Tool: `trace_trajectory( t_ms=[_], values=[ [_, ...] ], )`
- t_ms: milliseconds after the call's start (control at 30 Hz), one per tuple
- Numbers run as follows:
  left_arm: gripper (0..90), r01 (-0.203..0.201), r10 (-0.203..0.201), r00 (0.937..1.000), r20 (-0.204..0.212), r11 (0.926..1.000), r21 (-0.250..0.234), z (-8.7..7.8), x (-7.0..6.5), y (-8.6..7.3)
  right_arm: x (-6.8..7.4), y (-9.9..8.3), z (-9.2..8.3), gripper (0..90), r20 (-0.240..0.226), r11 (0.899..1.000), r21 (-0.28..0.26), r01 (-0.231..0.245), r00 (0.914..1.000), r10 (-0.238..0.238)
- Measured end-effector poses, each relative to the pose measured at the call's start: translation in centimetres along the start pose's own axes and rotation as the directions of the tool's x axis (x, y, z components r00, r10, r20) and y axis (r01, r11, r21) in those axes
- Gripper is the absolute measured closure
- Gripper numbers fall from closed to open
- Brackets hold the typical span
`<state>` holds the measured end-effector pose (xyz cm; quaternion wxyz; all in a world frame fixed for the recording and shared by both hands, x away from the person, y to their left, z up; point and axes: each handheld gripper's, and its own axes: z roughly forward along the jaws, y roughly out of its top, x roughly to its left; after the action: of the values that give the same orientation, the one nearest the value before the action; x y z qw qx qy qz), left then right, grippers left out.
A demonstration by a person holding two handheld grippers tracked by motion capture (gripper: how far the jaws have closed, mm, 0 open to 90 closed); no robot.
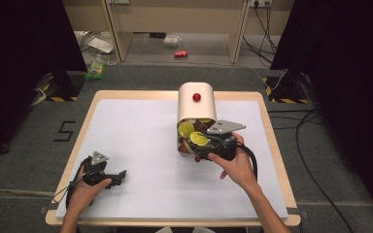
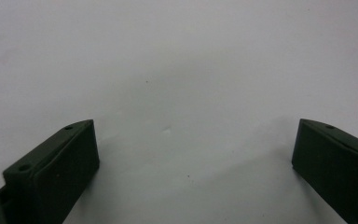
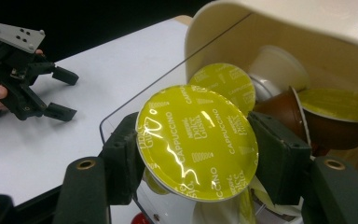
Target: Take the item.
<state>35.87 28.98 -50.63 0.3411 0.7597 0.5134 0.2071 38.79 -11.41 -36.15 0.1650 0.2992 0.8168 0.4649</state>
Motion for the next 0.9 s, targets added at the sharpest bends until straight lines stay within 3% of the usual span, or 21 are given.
trace_trajectory(
  t_ms=[467,900],
  values=[
    [0.0,-0.001,0.001,1.0000,0.000,1.0000,0.001,0.0,0.0,0.0,-0.8,0.4,-3.3,40.4,0.025,0.998,-0.055,-0.008,0.9996,0.010],
    [0.0,0.000,0.000,1.0000,0.001,1.0000,0.000,0.0,0.0,0.0,-2.5,-0.5,-6.4,40.4,0.095,0.996,-0.083,-0.033,0.9947,0.041]
  ],
)
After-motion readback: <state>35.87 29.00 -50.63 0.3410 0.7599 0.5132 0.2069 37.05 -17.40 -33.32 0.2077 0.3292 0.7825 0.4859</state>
